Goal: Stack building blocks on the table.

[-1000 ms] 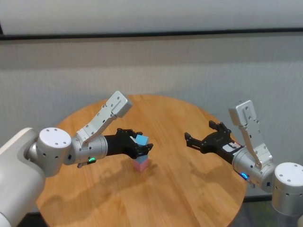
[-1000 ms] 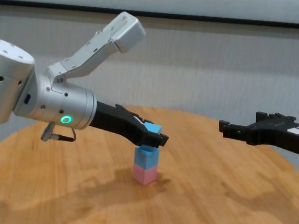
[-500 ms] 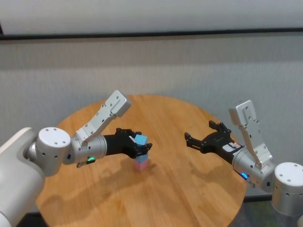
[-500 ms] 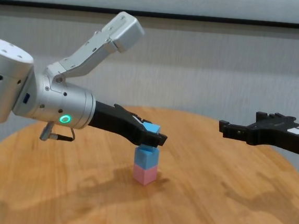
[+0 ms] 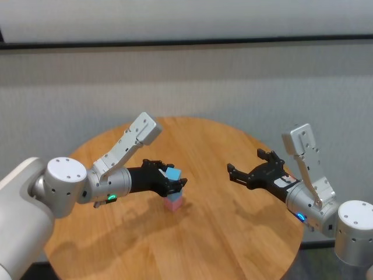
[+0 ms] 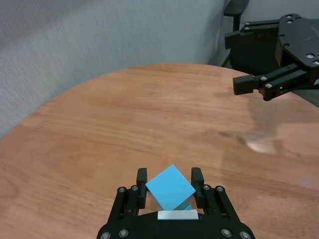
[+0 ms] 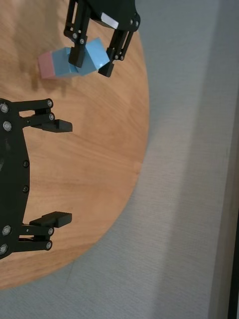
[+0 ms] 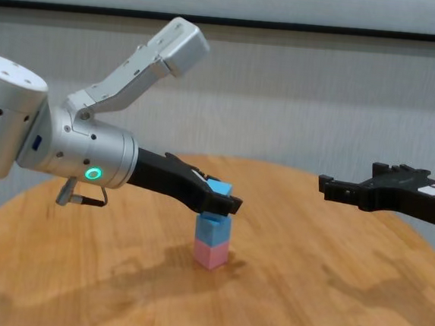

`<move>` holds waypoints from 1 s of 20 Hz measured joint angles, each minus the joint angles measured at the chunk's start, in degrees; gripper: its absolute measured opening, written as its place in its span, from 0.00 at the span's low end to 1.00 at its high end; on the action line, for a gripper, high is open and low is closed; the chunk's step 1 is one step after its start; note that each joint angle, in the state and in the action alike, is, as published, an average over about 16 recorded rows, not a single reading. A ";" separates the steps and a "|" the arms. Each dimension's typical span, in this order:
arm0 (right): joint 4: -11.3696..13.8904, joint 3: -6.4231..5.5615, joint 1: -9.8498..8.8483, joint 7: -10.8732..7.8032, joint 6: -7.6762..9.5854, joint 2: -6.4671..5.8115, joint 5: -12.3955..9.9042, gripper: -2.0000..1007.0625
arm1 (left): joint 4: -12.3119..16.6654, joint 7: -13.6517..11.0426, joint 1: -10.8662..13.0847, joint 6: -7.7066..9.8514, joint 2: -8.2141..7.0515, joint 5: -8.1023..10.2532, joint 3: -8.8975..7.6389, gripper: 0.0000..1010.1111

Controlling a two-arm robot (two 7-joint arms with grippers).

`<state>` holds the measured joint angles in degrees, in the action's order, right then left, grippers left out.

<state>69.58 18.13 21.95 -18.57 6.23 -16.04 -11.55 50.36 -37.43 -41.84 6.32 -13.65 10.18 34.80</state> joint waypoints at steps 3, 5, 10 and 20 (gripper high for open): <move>0.00 0.00 0.00 0.00 0.00 0.00 0.00 0.99 | 0.18 -0.05 0.08 0.15 -0.04 -0.03 0.02 0.61; 0.00 0.00 0.00 0.00 0.00 0.00 0.00 0.99 | 0.25 -0.08 0.10 0.20 -0.04 -0.04 0.04 0.64; 0.00 0.00 0.00 0.00 0.00 0.00 0.00 0.99 | 0.58 0.02 0.20 0.27 -0.07 0.04 -0.05 0.77; 0.00 0.00 0.00 0.00 0.00 0.00 0.00 0.99 | 5.62 1.84 1.59 1.49 -1.66 1.46 -1.94 0.97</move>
<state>69.58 18.13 21.95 -18.57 6.23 -16.04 -11.55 55.99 -35.58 -40.25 7.80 -15.31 11.64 32.86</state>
